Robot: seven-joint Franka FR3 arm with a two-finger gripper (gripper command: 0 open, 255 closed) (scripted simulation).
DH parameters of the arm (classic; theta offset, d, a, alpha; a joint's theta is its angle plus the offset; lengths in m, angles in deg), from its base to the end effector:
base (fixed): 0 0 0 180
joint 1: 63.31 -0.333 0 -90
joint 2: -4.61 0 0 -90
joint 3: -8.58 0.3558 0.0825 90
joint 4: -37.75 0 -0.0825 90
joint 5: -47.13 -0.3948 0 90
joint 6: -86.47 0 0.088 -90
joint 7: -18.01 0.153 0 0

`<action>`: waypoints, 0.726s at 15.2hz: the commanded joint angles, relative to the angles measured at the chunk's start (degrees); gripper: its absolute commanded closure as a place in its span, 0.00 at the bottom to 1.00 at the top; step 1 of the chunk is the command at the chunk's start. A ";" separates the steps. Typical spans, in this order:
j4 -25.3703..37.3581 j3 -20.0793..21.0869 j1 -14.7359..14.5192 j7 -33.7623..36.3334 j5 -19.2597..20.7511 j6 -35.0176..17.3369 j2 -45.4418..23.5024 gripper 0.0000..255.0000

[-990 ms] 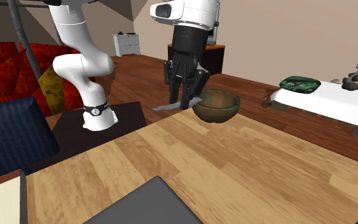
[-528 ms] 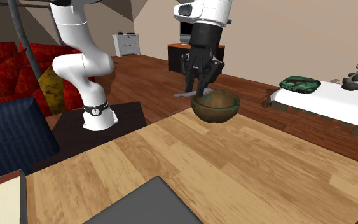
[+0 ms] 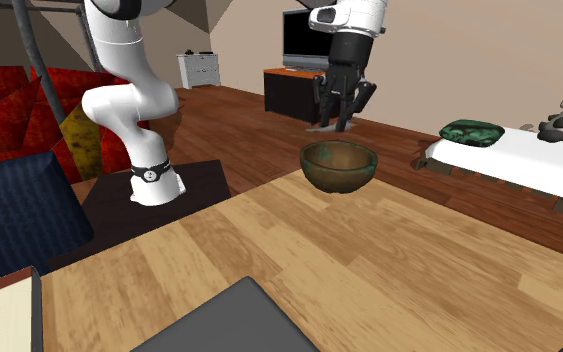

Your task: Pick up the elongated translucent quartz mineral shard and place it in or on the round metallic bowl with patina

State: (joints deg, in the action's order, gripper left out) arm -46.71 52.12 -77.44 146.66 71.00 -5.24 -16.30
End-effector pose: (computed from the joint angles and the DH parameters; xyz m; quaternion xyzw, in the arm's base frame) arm 0.4491 0.4745 0.4951 0.8168 -0.5669 0.0858 0.0638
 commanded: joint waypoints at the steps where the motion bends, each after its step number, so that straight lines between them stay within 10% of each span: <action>1: 1.91 0.36 -2.64 2.57 0.80 1.19 -1.65 1.00; 11: -2.60 0.18 -3.77 5.92 2.06 -4.10 -3.57 1.00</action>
State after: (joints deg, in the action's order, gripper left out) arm -48.60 52.33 -81.29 152.34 72.97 -8.57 -19.78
